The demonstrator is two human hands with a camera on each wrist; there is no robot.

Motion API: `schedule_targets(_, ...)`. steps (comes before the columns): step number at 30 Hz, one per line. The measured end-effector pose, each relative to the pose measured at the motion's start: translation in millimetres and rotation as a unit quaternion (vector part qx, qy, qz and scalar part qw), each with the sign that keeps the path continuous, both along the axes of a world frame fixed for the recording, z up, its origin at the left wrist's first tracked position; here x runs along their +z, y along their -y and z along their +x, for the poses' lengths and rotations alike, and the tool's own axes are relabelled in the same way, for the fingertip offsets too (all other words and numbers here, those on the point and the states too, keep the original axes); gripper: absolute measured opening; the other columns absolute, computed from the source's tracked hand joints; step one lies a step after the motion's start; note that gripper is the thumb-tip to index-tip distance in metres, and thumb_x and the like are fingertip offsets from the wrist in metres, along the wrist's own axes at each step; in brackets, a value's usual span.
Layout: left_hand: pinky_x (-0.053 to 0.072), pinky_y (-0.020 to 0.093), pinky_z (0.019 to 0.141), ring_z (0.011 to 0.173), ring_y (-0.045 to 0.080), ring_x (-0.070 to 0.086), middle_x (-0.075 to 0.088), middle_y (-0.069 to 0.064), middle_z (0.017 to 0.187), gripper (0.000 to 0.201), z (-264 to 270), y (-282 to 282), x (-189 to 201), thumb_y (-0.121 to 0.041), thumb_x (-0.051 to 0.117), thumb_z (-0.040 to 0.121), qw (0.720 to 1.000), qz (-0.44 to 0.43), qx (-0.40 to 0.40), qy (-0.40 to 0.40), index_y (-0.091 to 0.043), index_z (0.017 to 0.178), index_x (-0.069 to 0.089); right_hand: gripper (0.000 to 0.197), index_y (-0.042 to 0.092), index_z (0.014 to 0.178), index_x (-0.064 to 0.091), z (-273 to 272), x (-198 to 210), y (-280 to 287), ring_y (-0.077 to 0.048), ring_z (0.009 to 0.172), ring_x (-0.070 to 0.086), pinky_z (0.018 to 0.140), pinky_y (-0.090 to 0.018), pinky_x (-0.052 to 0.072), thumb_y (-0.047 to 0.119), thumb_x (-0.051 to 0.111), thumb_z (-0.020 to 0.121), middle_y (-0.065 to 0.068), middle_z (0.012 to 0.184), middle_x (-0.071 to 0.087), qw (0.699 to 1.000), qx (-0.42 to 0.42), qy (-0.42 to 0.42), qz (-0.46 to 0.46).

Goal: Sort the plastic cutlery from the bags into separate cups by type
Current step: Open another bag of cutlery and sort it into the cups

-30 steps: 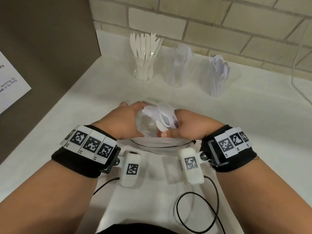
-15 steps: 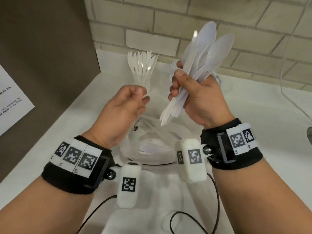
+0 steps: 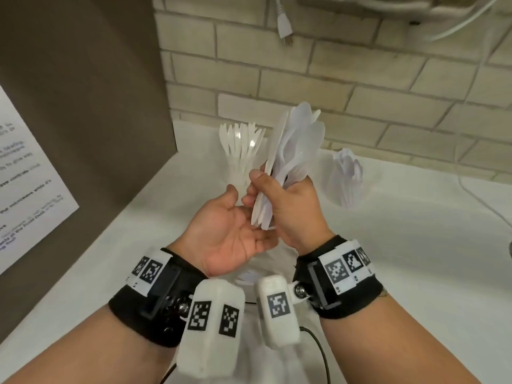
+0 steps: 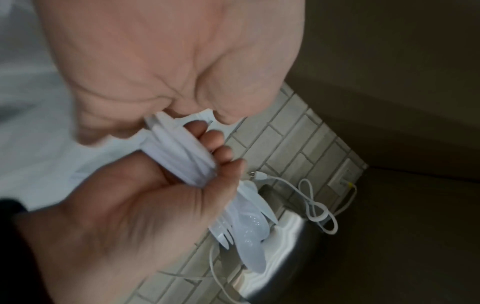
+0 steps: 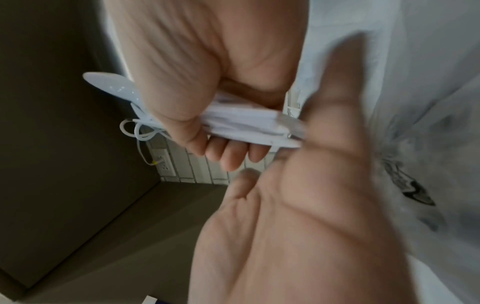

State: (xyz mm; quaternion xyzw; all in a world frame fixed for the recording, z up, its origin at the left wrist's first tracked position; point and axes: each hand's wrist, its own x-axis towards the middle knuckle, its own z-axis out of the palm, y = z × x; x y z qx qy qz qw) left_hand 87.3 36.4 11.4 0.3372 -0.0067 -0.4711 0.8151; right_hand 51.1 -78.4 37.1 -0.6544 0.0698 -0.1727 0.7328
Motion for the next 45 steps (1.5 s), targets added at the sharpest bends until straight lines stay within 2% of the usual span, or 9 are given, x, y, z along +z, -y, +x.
schedule_targets(2,0.040,0.040,0.098,0.101,0.027,0.057,0.059,0.009,0.111,0.067,2.4,-5.2,0.1,-0.064,0.029,0.092,0.993,0.053,0.047,0.090,-0.011,0.112,0.064,0.017,0.005,0.074,0.060,0.1,0.8,3.6,-0.025,0.052,0.058,0.056,-0.035,0.052,0.009,0.063,0.090,-0.007,0.057,0.058,0.999,-0.014,0.008,-0.049)
schedule_targets(9,0.040,0.040,0.108,0.133,0.023,0.044,0.044,0.010,0.140,0.091,10.6,-10.7,31.3,-0.048,0.087,0.055,0.862,0.022,0.199,0.466,-0.047,0.131,0.037,0.018,0.011,0.099,0.056,0.8,-19.4,-6.1,-0.015,0.064,0.059,0.057,-0.027,0.046,0.012,0.063,0.082,0.002,0.074,0.060,0.937,0.032,-0.051,-0.344)
schedule_targets(15,0.053,0.034,0.077,0.079,0.013,0.063,0.064,-0.002,0.086,0.040,8.6,0.5,30.0,-0.007,0.077,0.063,0.794,0.130,0.324,0.497,-0.027,0.092,0.057,0.031,0.013,0.104,0.053,-2.5,-15.2,-11.7,-0.019,0.067,0.066,0.063,-0.030,0.056,0.013,0.068,0.077,-0.002,0.080,0.066,0.921,0.050,-0.064,-0.381)
schedule_targets(19,0.049,0.037,0.071,0.070,0.016,0.057,0.061,-0.004,0.074,0.034,12.3,-1.6,30.0,0.003,0.064,0.068,0.817,0.107,0.337,0.455,-0.026,0.083,0.057,0.032,0.025,0.077,0.047,-6.4,-14.6,-9.5,-0.006,0.050,0.056,0.049,-0.019,0.046,0.013,0.076,0.068,0.004,0.067,0.059,0.921,0.073,-0.086,-0.372)
schedule_targets(26,0.048,0.041,0.076,0.072,0.018,0.057,0.061,-0.002,0.079,0.037,16.4,-8.9,35.4,0.000,0.072,0.067,0.833,0.055,0.375,0.403,-0.023,0.093,0.057,0.028,0.015,0.068,0.051,-16.1,-23.7,-3.5,-0.010,0.046,0.044,0.050,-0.027,0.039,0.029,0.071,0.084,0.003,0.055,0.048,0.923,0.139,-0.139,-0.329)
schedule_targets(32,0.039,0.045,0.109,0.128,0.020,0.051,0.042,0.006,0.144,0.126,25.3,-16.4,15.7,-0.045,0.092,0.045,0.923,0.026,0.200,0.327,-0.027,0.146,0.020,0.031,0.019,0.063,0.042,-7.7,-25.6,-0.2,-0.011,0.051,0.045,0.051,-0.025,0.035,0.023,0.060,0.088,0.004,0.056,0.046,0.929,0.015,-0.123,-0.349)
schedule_targets(35,0.037,0.040,0.111,0.122,0.014,0.055,0.061,0.004,0.129,0.088,15.4,-10.7,8.7,-0.059,0.076,0.061,0.900,0.169,0.060,0.397,-0.012,0.130,0.049,0.017,0.011,0.085,0.056,0.3,-30.3,2.1,-0.022,0.069,0.056,0.057,-0.028,0.037,0.026,0.054,0.091,-0.003,0.073,0.059,0.896,-0.016,-0.119,-0.428)
schedule_targets(39,0.046,0.029,0.099,0.105,0.013,0.066,0.072,0.010,0.106,0.033,10.1,-0.1,8.4,-0.035,0.058,0.088,0.902,0.197,0.068,0.377,-0.009,0.104,0.067,0.038,0.009,0.125,0.052,0.7,-37.8,-7.1,-0.029,0.087,0.065,0.073,-0.037,0.053,0.026,0.053,0.091,-0.012,0.098,0.069,0.877,-0.015,-0.111,-0.467)
schedule_targets(45,0.047,0.032,0.098,0.114,0.017,0.061,0.068,0.010,0.116,0.024,14.6,-4.8,8.8,-0.021,0.048,0.097,0.948,0.116,0.092,0.282,-0.007,0.110,0.063,0.030,0.015,0.103,0.054,-9.5,-31.6,-3.7,-0.016,0.078,0.061,0.057,-0.019,0.039,0.031,0.068,0.082,0.002,0.086,0.063,0.886,0.052,-0.128,-0.443)
